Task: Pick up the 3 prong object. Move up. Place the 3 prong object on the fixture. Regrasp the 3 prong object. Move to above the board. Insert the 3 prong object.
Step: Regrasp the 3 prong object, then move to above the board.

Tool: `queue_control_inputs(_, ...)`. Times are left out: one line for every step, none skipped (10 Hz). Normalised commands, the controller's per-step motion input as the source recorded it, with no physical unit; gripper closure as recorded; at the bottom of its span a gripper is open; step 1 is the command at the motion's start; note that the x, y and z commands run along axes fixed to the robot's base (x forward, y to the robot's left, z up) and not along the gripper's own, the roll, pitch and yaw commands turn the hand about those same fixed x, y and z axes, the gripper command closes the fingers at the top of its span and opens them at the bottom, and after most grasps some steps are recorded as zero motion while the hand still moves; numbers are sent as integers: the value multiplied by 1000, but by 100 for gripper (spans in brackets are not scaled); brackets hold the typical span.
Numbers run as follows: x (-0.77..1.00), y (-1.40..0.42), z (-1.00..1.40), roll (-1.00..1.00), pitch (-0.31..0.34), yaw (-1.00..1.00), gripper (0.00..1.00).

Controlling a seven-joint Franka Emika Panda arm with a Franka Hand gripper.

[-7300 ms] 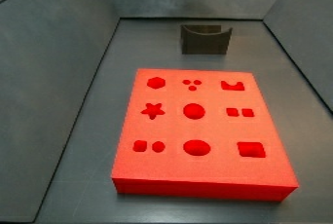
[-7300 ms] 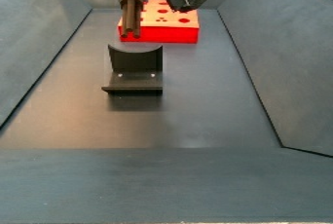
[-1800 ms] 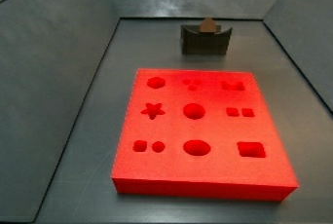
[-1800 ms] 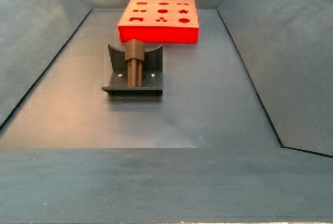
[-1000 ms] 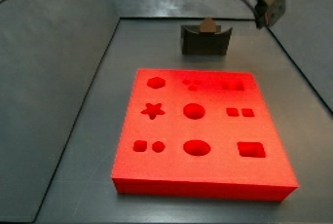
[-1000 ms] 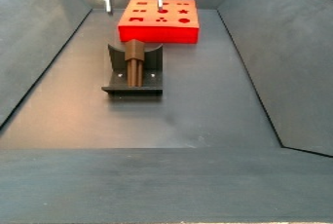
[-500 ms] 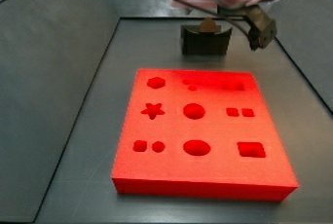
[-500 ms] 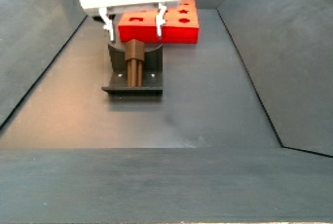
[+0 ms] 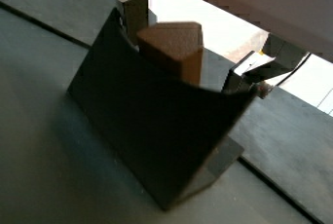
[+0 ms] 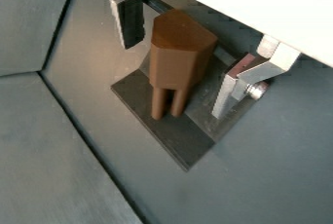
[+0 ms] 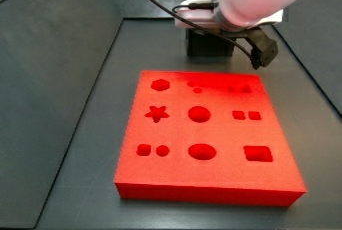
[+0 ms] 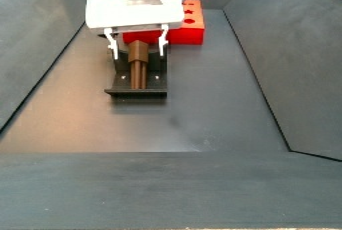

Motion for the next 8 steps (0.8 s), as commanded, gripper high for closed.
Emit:
queue_control_inputs(21,-7,-182,52,-12,-14,0)
queue_control_inputs(10,-9,-175,53,-15,-15,0)
queue_control_inputs(10,-8,-175,53,-15,-12,0)
queue_control_inputs(10,-8,-175,53,-15,-10,0)
queue_control_inputs(0,0,0,0,0,0,100)
queue_control_inputs(148,80,1000,47,173,-158,100)
queue_control_inputs(146,78,1000,37,178,-149,100)
queue_control_inputs(137,74,1000,14,200,-91,100)
